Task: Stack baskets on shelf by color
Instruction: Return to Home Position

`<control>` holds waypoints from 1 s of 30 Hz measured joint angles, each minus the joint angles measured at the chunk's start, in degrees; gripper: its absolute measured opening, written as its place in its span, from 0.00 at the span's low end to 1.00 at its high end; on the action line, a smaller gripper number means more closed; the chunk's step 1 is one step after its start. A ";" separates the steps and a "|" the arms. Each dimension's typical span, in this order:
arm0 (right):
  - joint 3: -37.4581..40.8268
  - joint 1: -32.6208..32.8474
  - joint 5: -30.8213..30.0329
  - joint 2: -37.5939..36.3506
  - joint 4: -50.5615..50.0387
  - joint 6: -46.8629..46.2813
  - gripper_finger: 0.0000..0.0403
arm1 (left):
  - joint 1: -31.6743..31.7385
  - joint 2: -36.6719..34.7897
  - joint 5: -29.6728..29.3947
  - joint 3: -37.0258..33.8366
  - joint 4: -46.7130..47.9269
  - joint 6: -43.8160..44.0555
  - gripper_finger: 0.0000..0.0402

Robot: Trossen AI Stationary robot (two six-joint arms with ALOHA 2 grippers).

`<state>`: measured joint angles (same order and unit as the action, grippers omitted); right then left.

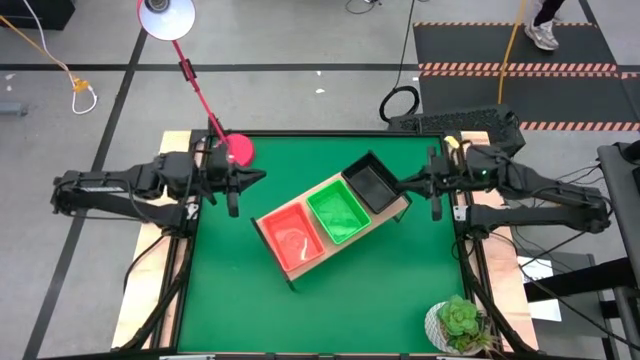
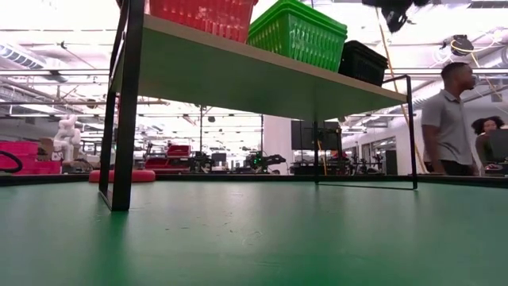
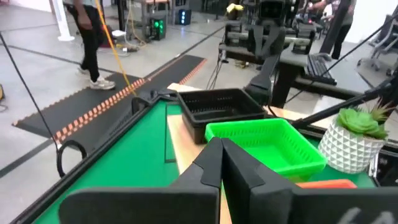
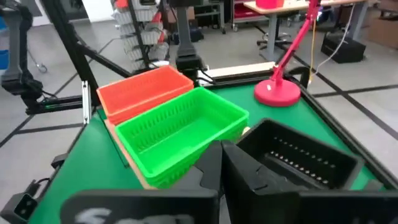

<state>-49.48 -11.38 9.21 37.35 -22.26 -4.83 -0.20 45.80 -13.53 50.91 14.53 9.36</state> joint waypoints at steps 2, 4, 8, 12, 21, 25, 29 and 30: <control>3.99 0.02 0.18 -1.36 3.63 -0.01 0.00 | 0.32 -2.55 -0.01 -2.67 -0.96 -0.54 0.01; 7.61 0.04 0.25 -2.70 5.80 -0.03 0.00 | 0.28 -4.47 -0.02 -4.84 0.55 -1.26 0.01; 14.11 0.19 0.09 -5.47 11.17 1.12 0.00 | 0.05 -6.41 -0.03 -6.89 3.25 -1.48 0.03; 19.88 0.22 1.98 -9.47 16.00 4.09 0.00 | 0.12 -6.41 -0.06 -8.18 3.55 -2.96 0.04; 26.02 0.24 6.06 -20.96 17.31 5.21 0.00 | 3.44 -10.12 1.63 -19.56 -7.65 -7.60 0.01; 28.81 0.24 6.05 -26.84 17.47 5.80 0.00 | 4.80 -12.94 4.36 -26.29 -14.38 -7.04 0.01; 32.35 0.24 6.10 -31.70 17.21 7.63 0.00 | 6.06 -15.62 6.95 -31.93 -18.68 -5.73 0.01; 33.11 0.24 6.11 -32.76 17.23 7.70 0.00 | 6.34 -16.19 7.56 -32.92 -19.22 -5.68 0.01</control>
<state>-16.37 -11.14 15.32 4.59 -5.04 2.86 6.14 29.61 -5.97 17.99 -4.69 3.69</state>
